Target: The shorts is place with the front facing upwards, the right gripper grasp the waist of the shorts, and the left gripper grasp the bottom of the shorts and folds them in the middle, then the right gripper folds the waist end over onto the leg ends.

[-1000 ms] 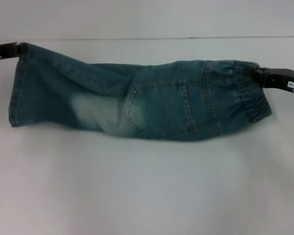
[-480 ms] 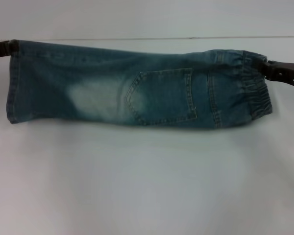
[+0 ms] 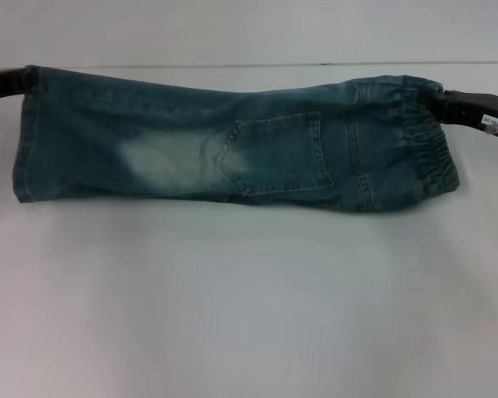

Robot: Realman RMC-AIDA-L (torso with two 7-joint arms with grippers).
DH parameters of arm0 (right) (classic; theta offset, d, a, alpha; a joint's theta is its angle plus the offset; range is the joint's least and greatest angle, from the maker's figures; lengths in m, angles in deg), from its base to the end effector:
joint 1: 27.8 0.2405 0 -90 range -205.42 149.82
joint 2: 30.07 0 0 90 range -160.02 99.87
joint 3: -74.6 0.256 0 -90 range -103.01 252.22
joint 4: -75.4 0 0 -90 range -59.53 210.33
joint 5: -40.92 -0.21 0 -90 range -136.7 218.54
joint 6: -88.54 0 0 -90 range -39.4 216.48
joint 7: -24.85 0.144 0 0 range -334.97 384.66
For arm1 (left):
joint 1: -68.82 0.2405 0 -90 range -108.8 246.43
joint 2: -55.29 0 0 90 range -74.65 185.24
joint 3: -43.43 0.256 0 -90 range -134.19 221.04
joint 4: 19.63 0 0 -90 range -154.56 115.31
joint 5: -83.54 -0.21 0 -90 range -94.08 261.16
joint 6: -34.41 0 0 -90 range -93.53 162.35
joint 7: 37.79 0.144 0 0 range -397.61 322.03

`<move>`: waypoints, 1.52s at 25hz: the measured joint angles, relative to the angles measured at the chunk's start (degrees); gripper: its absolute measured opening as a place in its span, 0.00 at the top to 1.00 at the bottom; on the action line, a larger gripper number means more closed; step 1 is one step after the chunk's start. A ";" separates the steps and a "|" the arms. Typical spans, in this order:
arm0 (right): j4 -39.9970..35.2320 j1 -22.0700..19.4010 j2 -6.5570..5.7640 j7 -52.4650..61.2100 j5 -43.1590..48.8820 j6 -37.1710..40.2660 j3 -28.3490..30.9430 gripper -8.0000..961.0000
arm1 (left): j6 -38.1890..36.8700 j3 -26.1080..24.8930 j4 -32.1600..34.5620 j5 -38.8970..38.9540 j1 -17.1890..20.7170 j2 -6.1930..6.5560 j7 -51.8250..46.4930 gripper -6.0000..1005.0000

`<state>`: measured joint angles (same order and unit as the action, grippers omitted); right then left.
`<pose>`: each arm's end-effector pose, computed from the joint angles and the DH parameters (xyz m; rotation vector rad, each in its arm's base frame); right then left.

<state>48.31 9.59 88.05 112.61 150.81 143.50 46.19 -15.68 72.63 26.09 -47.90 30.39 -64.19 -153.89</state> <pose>0.2998 0.4103 0.0176 -2.0585 1.0534 0.6401 -0.2992 0.4327 0.0754 -1.8778 -1.1525 -0.4362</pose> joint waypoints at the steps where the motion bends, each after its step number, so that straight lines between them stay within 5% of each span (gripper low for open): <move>1: 0.00 0.00 0.00 0.00 0.00 0.00 0.00 0.96 | 0.75 0.59 -0.02 0.00 -0.02 -0.17 0.04 0.96; 14: 1.97 1.72 0.39 2.18 0.49 -6.76 -4.55 0.90 | 11.60 5.07 -3.42 0.34 -1.50 -1.52 0.33 0.87; 21: 1.98 1.63 0.17 2.39 0.59 -6.95 -4.74 0.62 | 12.70 5.37 -3.71 3.13 -1.19 -2.02 1.99 0.76; 26: 1.91 1.65 -0.67 4.75 1.97 -6.91 -5.98 0.52 | 12.24 6.14 -3.70 4.46 -0.66 -2.07 2.23 0.51; 28: 1.55 1.62 -1.35 6.42 2.29 -6.44 -6.89 0.48 | 11.95 6.20 -3.71 4.54 -0.61 -2.08 2.43 0.30; 34: 1.24 1.43 -2.87 9.45 2.33 -5.15 -8.61 0.24 | 10.51 6.28 -3.54 5.03 -0.33 -2.16 2.83 0.07; 38: -0.45 0.84 -4.19 12.67 2.36 -2.05 -8.84 0.12 | 8.57 6.31 -3.02 7.15 0.33 -2.14 3.77 0.07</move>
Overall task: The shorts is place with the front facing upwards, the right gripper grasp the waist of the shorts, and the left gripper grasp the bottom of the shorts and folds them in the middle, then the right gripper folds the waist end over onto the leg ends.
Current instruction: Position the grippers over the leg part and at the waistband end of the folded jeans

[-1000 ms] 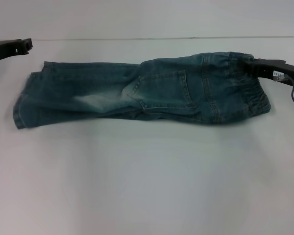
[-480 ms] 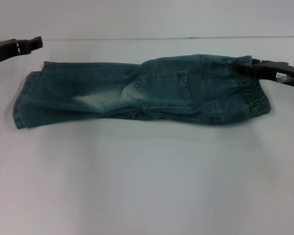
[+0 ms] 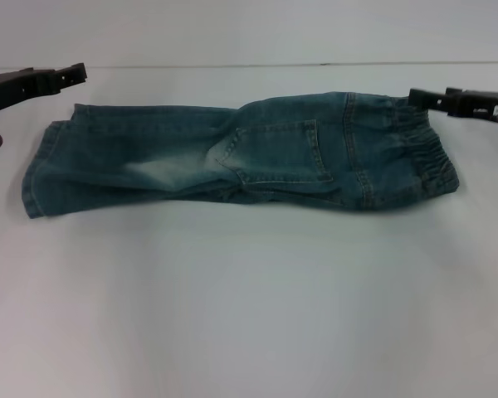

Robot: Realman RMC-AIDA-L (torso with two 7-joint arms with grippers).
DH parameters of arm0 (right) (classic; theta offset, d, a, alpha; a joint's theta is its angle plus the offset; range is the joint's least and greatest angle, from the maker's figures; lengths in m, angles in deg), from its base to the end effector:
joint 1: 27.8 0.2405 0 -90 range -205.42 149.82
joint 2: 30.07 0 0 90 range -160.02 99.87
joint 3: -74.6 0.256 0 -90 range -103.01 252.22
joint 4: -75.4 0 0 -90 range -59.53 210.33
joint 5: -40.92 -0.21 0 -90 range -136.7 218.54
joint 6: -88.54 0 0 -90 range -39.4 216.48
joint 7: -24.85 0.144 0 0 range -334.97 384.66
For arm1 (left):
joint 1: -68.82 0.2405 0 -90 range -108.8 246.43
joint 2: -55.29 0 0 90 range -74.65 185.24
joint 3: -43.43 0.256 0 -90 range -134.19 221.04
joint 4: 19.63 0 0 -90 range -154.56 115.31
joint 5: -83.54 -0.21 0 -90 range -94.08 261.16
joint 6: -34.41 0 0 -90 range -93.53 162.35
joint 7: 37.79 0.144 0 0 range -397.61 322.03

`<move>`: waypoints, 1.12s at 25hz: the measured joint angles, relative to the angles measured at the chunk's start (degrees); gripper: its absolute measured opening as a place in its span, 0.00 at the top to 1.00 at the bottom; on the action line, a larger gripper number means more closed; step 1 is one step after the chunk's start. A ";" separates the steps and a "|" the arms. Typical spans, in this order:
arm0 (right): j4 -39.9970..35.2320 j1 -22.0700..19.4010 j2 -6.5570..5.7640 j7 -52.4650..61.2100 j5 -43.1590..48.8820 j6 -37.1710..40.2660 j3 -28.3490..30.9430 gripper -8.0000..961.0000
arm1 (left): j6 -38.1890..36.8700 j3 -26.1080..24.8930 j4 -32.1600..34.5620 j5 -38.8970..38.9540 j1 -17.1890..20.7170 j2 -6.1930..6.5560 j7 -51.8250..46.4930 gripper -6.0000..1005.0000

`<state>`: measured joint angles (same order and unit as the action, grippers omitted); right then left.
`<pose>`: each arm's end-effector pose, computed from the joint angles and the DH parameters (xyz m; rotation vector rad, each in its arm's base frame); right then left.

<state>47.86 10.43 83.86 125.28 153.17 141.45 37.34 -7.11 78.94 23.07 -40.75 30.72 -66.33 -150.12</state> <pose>0.3024 0.4220 0.0347 -2.0755 1.1519 0.5367 -0.2900 0.4389 0.0477 -1.8566 -1.1130 -0.4557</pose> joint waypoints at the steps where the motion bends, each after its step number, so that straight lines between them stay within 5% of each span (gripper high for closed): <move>1: -1.32 -0.41 -0.24 1.47 0.00 1.52 0.03 0.12 | -0.84 0.00 0.05 0.75 0.23 0.07 0.45 0.07; 6: -8.16 -2.39 -2.11 10.66 0.64 9.33 -0.31 0.12 | -6.23 0.00 0.98 3.88 1.44 0.20 4.14 0.07; 10: -12.77 -1.79 -6.26 23.68 6.85 20.67 -0.44 0.12 | -11.72 -0.01 2.12 4.82 2.45 -0.05 8.10 0.07; 13: -15.22 -1.40 -7.15 27.22 9.52 25.24 -0.42 0.12 | -15.25 -0.01 2.13 6.95 3.26 -0.36 11.84 0.07; 20: -20.69 -0.21 -7.65 32.87 16.79 37.63 0.38 0.13 | -30.56 -0.01 1.74 8.63 4.18 0.65 16.88 0.07; 28: -20.95 2.25 -7.51 38.00 24.83 38.26 0.42 0.13 | -40.81 -0.17 2.17 8.28 4.17 1.96 17.49 0.07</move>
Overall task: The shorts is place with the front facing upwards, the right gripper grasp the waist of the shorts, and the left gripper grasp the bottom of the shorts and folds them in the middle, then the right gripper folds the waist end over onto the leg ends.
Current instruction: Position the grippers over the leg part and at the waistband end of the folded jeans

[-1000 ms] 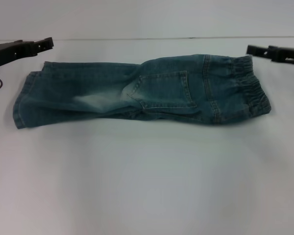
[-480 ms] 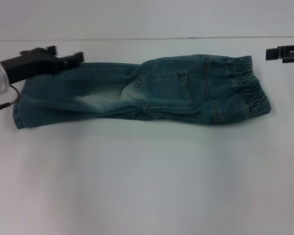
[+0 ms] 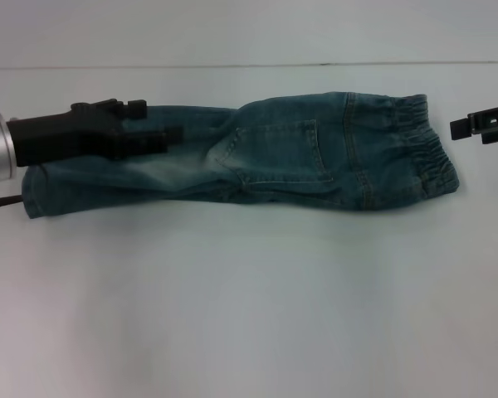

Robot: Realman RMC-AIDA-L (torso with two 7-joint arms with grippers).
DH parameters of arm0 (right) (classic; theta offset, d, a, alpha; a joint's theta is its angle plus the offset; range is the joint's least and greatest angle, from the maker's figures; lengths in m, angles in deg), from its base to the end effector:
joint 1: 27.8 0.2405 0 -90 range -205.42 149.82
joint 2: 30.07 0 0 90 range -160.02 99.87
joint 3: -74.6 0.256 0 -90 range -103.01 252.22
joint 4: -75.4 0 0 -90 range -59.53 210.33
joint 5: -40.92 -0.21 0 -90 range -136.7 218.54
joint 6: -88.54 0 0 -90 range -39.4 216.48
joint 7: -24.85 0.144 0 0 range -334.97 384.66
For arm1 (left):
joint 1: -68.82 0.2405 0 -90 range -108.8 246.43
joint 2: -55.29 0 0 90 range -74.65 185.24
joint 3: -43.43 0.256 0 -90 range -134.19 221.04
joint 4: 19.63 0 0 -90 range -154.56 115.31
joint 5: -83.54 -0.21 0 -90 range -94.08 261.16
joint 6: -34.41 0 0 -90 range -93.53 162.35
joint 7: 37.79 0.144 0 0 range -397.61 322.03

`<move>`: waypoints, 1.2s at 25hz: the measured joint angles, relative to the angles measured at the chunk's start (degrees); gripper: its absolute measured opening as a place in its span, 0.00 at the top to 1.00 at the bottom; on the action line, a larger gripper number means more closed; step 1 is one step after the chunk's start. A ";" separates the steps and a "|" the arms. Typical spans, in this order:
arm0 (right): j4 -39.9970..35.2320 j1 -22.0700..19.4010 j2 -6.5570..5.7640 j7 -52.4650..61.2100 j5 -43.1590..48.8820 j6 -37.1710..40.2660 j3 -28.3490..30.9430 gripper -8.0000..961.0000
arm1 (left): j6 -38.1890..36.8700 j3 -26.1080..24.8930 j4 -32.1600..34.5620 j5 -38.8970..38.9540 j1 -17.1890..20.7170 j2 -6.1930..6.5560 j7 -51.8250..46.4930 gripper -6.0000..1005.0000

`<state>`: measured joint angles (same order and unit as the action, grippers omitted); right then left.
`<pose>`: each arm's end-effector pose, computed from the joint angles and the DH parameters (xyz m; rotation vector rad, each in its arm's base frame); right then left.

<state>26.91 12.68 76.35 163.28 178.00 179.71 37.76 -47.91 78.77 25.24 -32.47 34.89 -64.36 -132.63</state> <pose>0.2624 0.3943 0.1160 -2.3098 1.5548 0.2304 -0.2461 0.3735 0.0304 -2.5205 -0.8252 -0.6945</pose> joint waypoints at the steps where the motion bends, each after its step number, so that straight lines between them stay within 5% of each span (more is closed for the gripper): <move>1: 0.13 0.30 0.11 0.68 0.92 -0.76 -0.07 0.13 | -0.01 0.04 -0.06 -0.12 0.00 0.00 0.16 0.07; 16: 12.10 3.36 1.24 1.23 2.78 -17.21 -4.81 0.14 | 1.23 0.89 -2.06 -1.24 0.45 -0.82 1.21 0.07; 30: 16.39 5.90 3.95 0.39 2.84 -25.74 -10.28 0.21 | 1.19 0.86 -2.82 -1.23 0.94 -1.29 2.01 0.07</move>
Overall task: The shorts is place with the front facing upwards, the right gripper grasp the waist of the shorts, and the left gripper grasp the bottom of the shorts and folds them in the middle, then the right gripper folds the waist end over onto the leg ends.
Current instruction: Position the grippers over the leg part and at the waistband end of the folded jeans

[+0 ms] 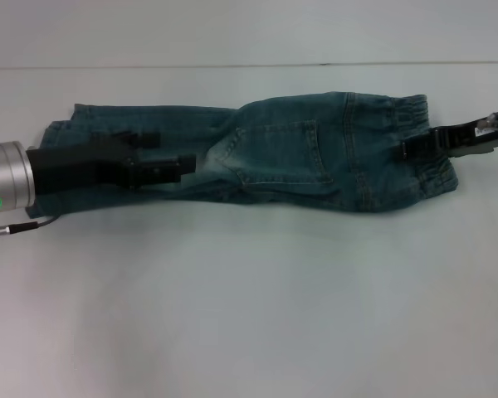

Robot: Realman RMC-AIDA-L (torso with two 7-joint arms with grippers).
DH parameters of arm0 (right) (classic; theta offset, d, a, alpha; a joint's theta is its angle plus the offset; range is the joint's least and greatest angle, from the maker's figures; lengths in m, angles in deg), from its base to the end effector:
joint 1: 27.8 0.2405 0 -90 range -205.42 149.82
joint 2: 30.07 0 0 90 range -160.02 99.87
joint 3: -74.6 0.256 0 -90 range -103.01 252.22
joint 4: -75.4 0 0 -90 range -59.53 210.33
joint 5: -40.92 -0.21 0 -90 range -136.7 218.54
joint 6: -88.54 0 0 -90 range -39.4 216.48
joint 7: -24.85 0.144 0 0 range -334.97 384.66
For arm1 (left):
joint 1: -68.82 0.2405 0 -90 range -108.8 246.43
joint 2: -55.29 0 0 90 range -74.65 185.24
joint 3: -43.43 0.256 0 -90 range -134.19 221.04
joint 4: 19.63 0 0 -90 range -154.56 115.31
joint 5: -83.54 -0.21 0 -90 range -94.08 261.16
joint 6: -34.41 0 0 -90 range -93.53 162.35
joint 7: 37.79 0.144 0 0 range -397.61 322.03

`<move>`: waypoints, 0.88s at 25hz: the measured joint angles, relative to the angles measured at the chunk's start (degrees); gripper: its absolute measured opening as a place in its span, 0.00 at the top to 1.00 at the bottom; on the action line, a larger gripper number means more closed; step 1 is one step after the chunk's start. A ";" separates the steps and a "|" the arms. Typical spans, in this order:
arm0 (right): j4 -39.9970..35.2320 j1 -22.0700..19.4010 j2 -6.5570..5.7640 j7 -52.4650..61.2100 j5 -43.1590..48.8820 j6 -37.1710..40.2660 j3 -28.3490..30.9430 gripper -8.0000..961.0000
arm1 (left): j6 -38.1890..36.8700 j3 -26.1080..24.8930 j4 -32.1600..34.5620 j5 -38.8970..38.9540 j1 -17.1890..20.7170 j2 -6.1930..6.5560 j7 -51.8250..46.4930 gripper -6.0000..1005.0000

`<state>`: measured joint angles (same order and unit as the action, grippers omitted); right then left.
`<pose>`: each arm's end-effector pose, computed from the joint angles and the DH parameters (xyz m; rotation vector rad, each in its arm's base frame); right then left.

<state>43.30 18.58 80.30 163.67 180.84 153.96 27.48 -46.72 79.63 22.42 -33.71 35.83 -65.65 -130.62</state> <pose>0.2700 0.4287 0.0327 -2.2005 1.5078 0.0797 -0.2546 0.3624 0.0079 -2.5476 -0.8690 -0.6688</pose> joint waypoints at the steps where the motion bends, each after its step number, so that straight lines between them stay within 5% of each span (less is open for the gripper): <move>1: 0.05 0.10 0.15 -0.15 -0.03 -0.36 -0.06 0.21 | 0.01 0.02 -0.01 0.00 0.01 0.00 0.00 0.07; 7: 0.17 0.80 1.03 -1.06 -0.26 -1.13 -0.07 0.21 | 0.49 0.53 -0.04 0.00 0.03 0.01 0.02 0.07; 13: 0.19 1.00 1.64 -2.90 -0.09 -1.17 -0.16 0.46 | 0.98 0.62 -0.04 -0.04 0.03 0.01 0.02 0.07; 22: -0.21 0.78 1.29 -4.18 -0.11 0.36 -0.11 0.66 | 1.31 0.62 -0.04 -0.70 0.03 0.01 0.14 0.07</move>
<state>43.09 19.36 81.58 159.49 180.73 154.32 27.36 -45.41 80.25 22.38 -34.40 35.86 -65.64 -130.48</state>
